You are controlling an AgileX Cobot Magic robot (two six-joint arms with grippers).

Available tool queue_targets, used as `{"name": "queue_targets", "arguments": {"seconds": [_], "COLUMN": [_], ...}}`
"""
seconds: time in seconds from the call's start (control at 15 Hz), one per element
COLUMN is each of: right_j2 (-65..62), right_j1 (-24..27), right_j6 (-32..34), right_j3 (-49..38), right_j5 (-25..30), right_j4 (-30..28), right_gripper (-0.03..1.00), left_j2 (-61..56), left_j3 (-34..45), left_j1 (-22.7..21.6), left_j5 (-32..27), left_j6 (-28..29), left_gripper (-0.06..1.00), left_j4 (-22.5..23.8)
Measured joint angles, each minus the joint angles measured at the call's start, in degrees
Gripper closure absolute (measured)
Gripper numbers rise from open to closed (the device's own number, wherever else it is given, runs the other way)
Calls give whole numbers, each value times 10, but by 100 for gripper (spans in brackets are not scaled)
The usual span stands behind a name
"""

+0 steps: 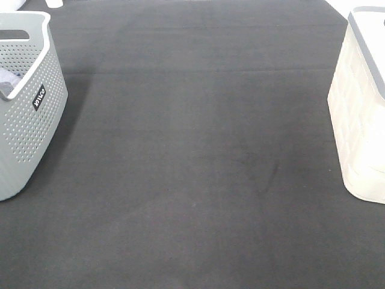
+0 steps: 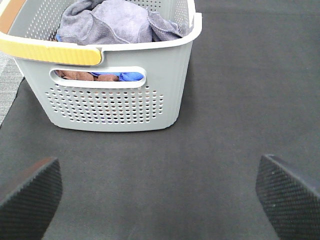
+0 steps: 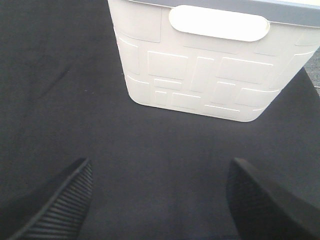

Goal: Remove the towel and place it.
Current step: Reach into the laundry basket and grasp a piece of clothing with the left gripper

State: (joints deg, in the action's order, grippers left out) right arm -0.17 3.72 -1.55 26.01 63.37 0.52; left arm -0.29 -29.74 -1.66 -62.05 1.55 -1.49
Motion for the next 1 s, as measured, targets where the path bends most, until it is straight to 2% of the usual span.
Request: {"name": "queue_targets", "arguments": {"seconds": [1.0], "right_j2": [0], "right_j1": [0], "right_j6": [0], "right_j3": [0], "right_j5": [0], "right_j4": [0], "right_gripper": [28], "left_j2": [0], "left_j3": [0], "left_j1": [0], "left_j5": [0], "left_j6": [0], "left_gripper": [-4], "left_j4": [0]}}
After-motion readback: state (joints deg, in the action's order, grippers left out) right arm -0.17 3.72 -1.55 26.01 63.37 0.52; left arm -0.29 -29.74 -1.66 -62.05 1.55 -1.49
